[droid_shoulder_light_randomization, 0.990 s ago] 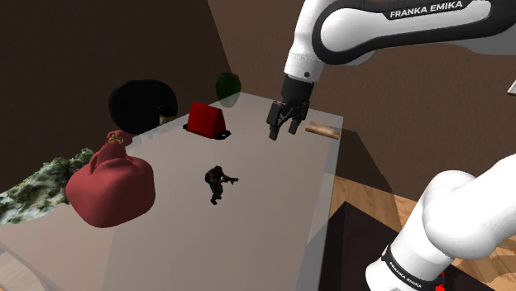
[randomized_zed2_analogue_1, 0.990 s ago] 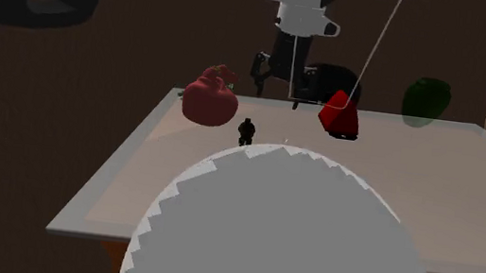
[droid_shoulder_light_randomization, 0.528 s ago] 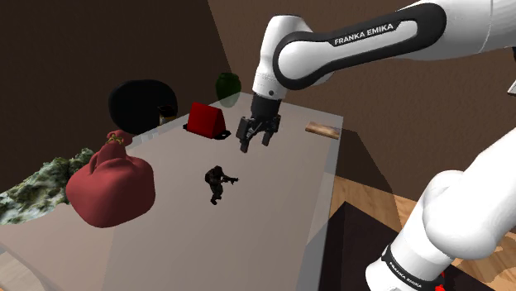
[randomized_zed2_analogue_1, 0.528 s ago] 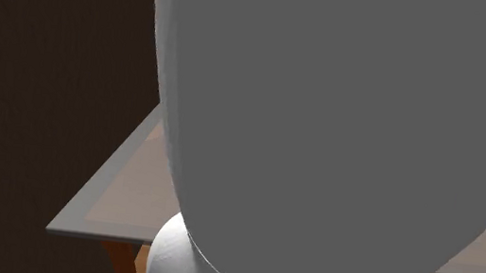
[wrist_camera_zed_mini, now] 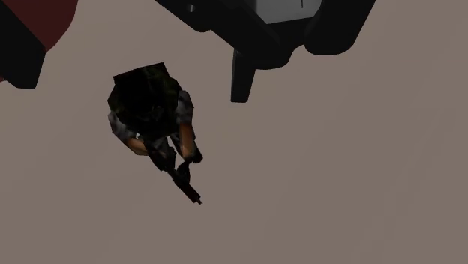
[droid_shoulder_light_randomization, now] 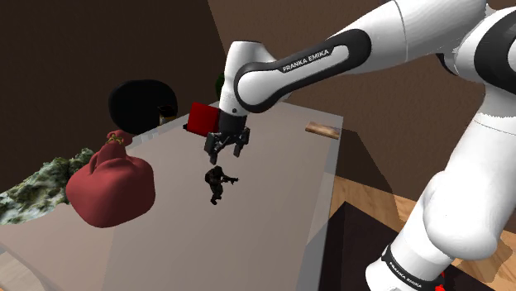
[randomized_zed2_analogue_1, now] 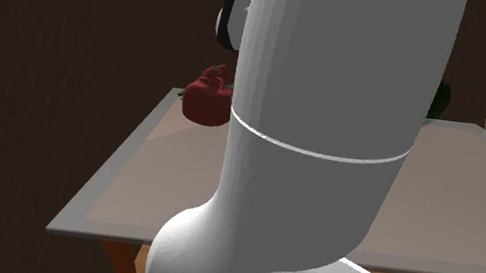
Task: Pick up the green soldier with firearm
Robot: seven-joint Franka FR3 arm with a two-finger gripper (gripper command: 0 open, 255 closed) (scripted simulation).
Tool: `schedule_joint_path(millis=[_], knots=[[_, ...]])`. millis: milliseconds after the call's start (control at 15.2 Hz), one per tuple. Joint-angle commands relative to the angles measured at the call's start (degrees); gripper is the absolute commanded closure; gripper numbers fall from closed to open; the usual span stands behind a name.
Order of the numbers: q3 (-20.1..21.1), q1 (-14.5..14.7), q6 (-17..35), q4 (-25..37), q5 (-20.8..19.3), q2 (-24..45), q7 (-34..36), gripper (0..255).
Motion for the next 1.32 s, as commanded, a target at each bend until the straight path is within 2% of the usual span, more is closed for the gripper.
schedule_joint_path(millis=[0, 66, 660, 726, 1254], knots=[[0.26, 0.52, 1.76, 2.86, -1.62, 4.57, 1.43, 0], [0.28, 0.81, 2.13, 3.99, -2.19, 6.07, 1.96, 0], [0.02, 1.13, 7.44, 1.55, -3.16, 9.04, 2.34, 0], [0.02, 1.15, 7.48, 1.58, -3.19, 9.12, 2.37, 255], [0.02, 1.15, 7.52, 1.53, -3.18, 9.10, 2.37, 255]])
